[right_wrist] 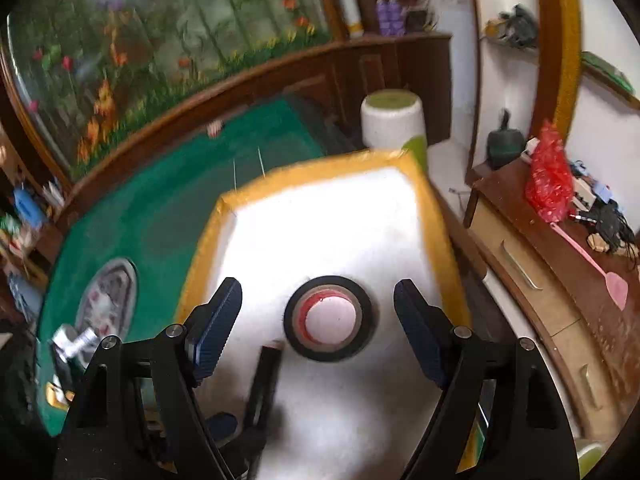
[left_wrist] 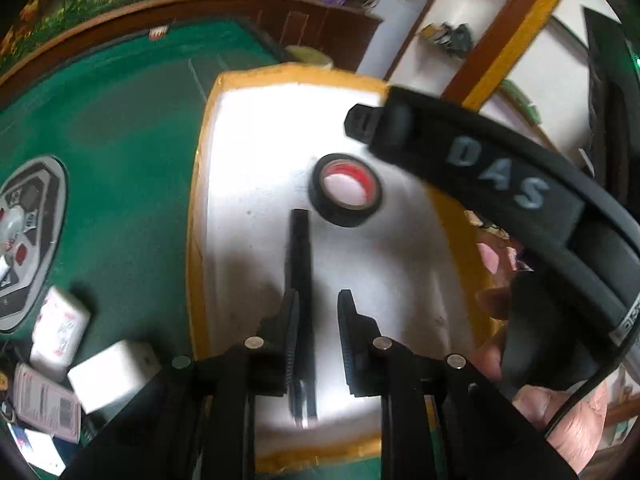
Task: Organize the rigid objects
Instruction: 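Carry tape roll and marker to the white tray and open both grippers, then grasp the yellow round jar with the left gripper while the right gripper returns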
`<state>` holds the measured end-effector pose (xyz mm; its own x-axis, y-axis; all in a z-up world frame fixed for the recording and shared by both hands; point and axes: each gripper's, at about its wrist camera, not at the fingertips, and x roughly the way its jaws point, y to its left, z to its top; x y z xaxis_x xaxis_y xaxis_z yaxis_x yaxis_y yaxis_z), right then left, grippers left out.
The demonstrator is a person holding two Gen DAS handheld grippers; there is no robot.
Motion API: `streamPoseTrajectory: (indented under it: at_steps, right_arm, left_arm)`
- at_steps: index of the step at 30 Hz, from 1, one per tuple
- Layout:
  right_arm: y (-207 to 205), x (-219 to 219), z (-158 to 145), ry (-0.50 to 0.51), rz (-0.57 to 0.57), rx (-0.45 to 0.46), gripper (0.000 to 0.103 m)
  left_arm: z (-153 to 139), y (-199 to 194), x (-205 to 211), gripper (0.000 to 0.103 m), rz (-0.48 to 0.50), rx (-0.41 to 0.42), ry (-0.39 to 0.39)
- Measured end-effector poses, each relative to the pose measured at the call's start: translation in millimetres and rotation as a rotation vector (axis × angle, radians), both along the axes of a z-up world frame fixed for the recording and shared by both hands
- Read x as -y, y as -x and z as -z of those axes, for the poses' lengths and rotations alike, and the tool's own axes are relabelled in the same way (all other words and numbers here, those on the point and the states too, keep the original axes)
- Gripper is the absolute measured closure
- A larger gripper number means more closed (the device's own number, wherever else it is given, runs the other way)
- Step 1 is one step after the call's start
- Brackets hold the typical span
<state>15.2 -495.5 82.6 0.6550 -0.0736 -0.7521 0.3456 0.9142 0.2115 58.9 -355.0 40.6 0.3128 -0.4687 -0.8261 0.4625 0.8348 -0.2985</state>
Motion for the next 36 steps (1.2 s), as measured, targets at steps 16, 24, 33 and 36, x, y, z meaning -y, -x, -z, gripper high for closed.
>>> streamPoseTrajectory:
  at_steps: [16,24,33,36]
  right_arm:
    - [140.7,-129.6,-22.6,-0.075,-0.237,0.284,0.023]
    - [128.9,-202.0,15.9,-0.098,-0.467,0.167,0.023]
    - [118.4,-220.4,37.6,-0.081,-0.495,0.093,0.023]
    - [123.6,-224.6,38.1,-0.062,-0.497,0.081,0.023]
  left_arm:
    - [-42.8,130.0,-200.0,0.051,0.005,0.328,0.034]
    - [-27.0,117.2,-320.9,0.025,-0.293,0.392,-0.092]
    - [20.6,51.0,-341.0,0.025,-0.272,0.203,-0.141]
    - [25.5,41.8,-335.6,0.026,-0.276,0.186,-0.158]
